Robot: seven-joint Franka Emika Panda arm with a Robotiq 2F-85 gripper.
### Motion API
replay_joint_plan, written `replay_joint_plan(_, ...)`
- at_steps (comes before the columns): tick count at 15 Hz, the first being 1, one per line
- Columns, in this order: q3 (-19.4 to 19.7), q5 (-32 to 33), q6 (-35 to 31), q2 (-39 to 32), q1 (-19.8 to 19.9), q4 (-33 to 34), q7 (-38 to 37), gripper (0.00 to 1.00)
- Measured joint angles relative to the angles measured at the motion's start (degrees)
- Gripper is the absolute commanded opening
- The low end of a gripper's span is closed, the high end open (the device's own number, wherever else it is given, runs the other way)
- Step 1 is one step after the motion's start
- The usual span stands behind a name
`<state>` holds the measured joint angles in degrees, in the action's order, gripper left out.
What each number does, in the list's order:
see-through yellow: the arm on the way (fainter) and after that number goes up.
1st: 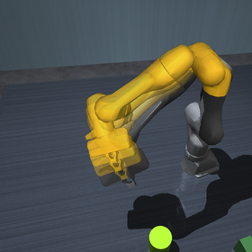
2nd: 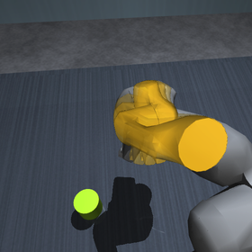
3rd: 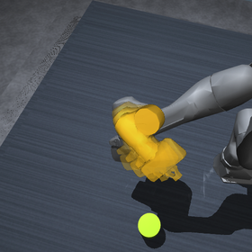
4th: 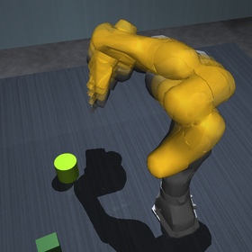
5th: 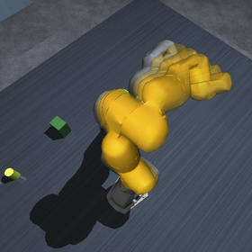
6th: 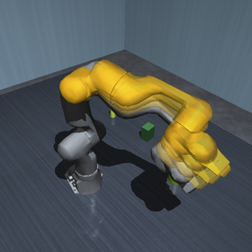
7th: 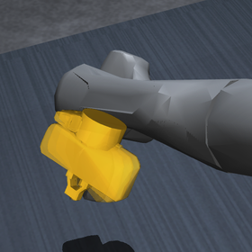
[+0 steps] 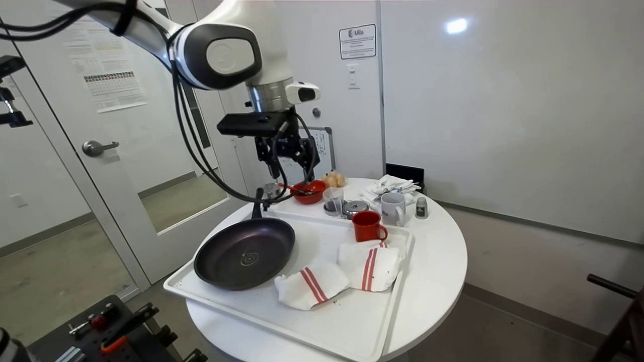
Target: Use one white and red towel to wipe the black pan.
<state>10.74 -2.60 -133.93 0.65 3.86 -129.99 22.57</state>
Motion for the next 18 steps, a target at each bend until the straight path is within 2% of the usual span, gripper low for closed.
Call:
replay_joint_plan(10,-3.6,-16.7,0.1,-17.1,6.2,17.3,-0.4,1.00)
replay_joint_plan(14,-4.2,-16.7,0.1,-23.6,8.0,22.9,-4.3,1.00)
replay_joint_plan(18,-3.5,-11.5,0.3,-28.6,8.2,26.0,-10.9,1.00)
